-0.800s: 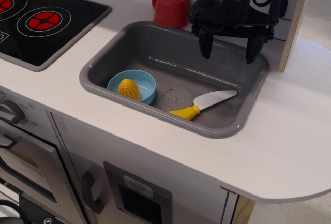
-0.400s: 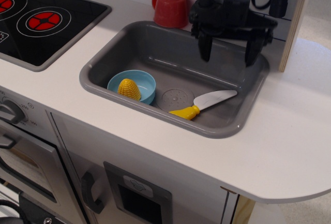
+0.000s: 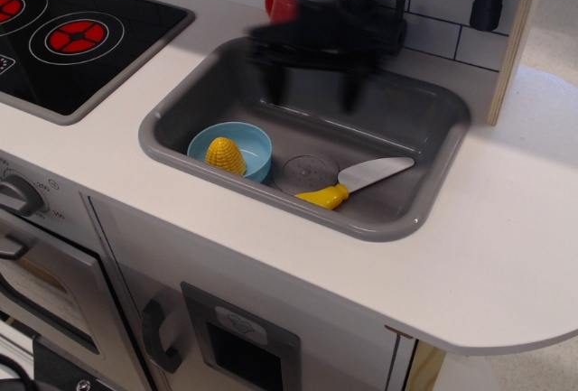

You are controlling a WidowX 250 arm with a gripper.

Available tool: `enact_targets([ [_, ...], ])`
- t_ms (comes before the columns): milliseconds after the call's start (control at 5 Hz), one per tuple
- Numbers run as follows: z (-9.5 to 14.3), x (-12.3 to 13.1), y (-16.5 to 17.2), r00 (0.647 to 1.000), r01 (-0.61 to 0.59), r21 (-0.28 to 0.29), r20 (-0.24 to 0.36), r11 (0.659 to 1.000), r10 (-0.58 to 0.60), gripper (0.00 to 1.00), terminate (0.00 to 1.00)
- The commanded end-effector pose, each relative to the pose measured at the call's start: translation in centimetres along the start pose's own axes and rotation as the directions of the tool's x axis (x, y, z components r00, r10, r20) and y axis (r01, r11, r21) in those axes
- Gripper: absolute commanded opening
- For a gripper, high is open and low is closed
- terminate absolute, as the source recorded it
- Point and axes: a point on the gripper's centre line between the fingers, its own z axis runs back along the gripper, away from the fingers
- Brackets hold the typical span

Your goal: Take corn out of bowl sink

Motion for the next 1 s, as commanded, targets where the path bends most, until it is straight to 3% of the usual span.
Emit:
enact_targets([
  [0,1.6,0.6,4.6,0.996,0.045,-0.048,0.081,0.998,-0.041,1.00,0.00],
  [400,0.4,0.3,6.9,0.996,-0.035,-0.054,0.077,0.998,0.039,1.00,0.00],
  [600,-0.7,0.1,7.0,0.997,-0.050,-0.037,0.058,0.998,0.052,1.00,0.00],
  [800,-1.6,0.2,6.9,0.995,-0.064,-0.018,0.077,0.998,0.065,1.00,0.00],
])
